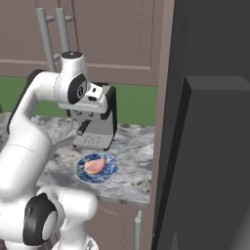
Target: Place the steak on the counter behind the older steak on the same shelf of the fridge to maintain FIFO order. Close the fridge door when finished.
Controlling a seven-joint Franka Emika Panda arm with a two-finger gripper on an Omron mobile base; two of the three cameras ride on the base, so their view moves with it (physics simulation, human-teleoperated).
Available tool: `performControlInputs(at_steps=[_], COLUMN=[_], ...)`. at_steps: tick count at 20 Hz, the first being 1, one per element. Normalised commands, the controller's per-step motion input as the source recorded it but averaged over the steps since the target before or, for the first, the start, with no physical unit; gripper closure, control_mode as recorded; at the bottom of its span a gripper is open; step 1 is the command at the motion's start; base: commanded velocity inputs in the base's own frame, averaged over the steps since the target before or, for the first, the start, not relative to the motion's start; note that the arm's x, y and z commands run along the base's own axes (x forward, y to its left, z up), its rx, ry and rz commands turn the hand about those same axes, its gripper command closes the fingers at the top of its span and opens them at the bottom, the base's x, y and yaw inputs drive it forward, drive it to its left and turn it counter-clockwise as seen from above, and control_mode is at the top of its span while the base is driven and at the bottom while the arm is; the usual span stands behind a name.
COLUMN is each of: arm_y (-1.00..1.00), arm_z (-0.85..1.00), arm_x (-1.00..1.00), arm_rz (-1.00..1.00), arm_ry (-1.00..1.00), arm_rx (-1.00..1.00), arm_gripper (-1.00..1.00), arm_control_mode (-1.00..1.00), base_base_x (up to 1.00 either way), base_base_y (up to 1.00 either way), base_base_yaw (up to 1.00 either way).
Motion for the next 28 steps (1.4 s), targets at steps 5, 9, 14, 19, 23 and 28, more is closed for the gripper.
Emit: performControlInputs(at_steps=[5, 9, 14, 19, 23, 28], arm_y=[0.15, 0.00, 0.00, 0.00, 0.00, 0.00], arm_z=[-0.14, -0.87, -1.00, -0.86, -0.53, -0.56], arm_x=[-0.18, -0.17, 0.07, 0.10, -0.03, 0.10], arm_rz=[0.00, 0.00, -0.02, -0.09, -0.03, 0.00], arm_ry=[0.00, 0.03, 0.20, 0.18, 0.09, 0.14], arm_rx=[-0.02, 0.08, 0.14, 0.02, -0.01, -0.01], arm_gripper=[-1.00, -1.00, -1.00, -1.00, -1.00, -1.00], arm_control_mode=[-1.00, -1.00, -1.00, -1.00, -1.00, -1.00], base_base_x=[0.00, 0.00, 0.00, 0.00, 0.00, 0.00], base_base_y=[0.00, 0.00, 0.00, 0.00, 0.00, 0.00], base_base_yaw=[0.00, 0.00, 0.00, 0.00, 0.00, 0.00])
